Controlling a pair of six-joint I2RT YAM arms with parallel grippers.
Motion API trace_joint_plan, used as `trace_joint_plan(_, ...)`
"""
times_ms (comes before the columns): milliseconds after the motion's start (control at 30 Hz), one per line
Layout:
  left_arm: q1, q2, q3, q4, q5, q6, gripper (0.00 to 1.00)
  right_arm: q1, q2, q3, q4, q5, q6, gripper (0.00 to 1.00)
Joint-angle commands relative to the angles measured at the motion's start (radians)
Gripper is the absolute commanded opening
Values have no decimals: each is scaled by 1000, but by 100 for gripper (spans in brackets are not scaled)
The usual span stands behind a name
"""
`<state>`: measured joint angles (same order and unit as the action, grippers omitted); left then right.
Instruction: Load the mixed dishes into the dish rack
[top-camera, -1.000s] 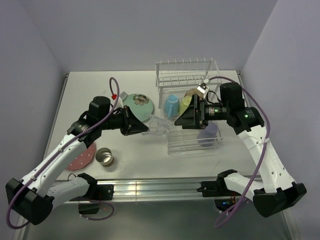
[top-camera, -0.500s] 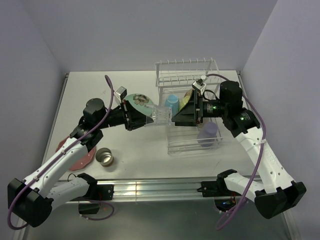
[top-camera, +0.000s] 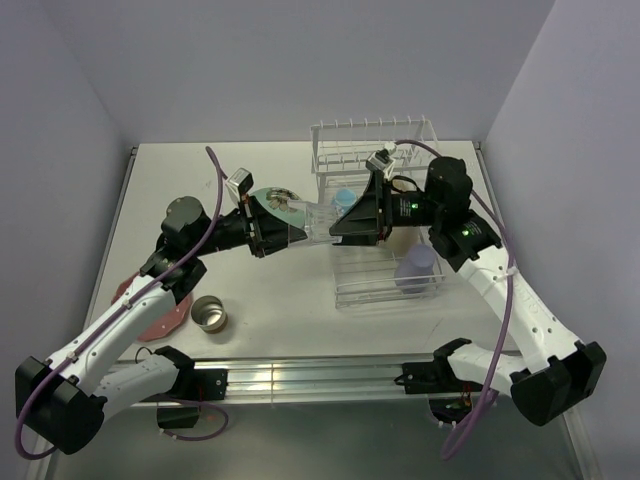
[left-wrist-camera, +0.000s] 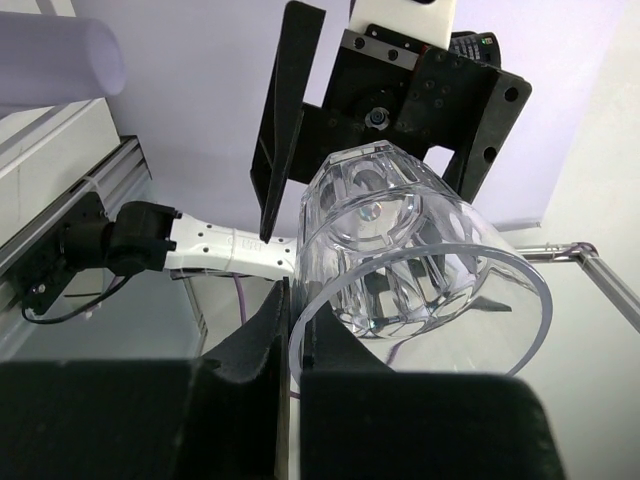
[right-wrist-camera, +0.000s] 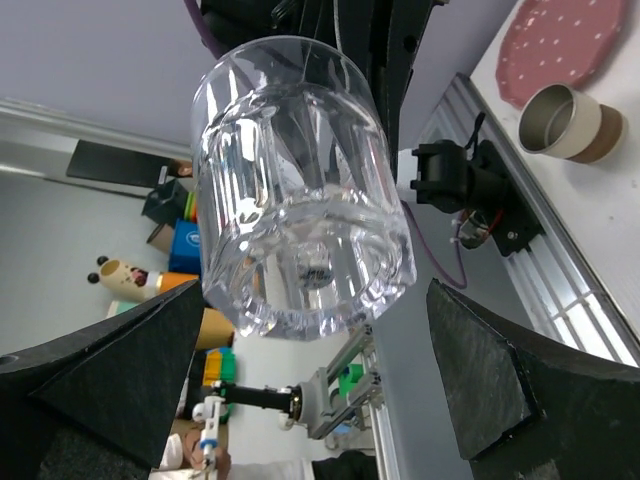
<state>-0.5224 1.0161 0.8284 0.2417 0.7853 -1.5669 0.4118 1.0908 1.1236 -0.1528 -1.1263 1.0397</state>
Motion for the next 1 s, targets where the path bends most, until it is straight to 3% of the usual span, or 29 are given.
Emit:
trace_joint_plan(0, -4, -22, 8, 94, 17, -24, 0, 28, 23, 1, 185, -24, 97, 100)
trace_joint_plan(200, -7, -27, -12, 99, 25, -31, 0, 51, 64, 24, 303, -23, 183, 95)
trace_joint_plan(300, -8, -36, -29, 108, 25, -42, 0, 58, 70, 13, 383, -23, 239, 85)
trace_joint_plan(400, -8, -50, -51, 133, 22, -59, 0, 62, 69, -8, 424, -15, 264, 45)
trace_joint_plan(433, -8, -54, -55, 133, 20, -67, 3, 64, 69, -15, 423, -15, 263, 7)
trace_joint_plan(467, -8, -59, -60, 128, 20, -68, 14, 62, 67, -15, 403, -15, 258, 0)
trace_joint_plan(500, -8, -63, -67, 93, 11, -67, 44, 62, 64, -12, 380, -7, 223, 0)
trace_joint_plan(533, -8, -76, -69, 59, 6, -46, 60, 61, 60, -4, 340, 6, 188, 0)
trace_joint_plan(567, -5, -80, -66, 24, 0, -27, 99, 58, 55, 8, 220, 20, 146, 0)
trace_joint_plan(700, 35, -109, -28, -293, -58, 146, 99, 30, 55, 112, -188, 155, -193, 0)
trace_joint_plan(767, 76, -119, 44, -551, -124, 230, 99, 25, 61, 152, -420, 291, -339, 0)
trace_joint_plan(833, 107, -117, 113, -838, -289, 362, 99, 25, 58, 191, -564, 431, -404, 0)
trace_joint_plan(967, 134, -70, 352, -1218, -686, 504, 99, 25, 72, 232, -749, 663, -532, 0)
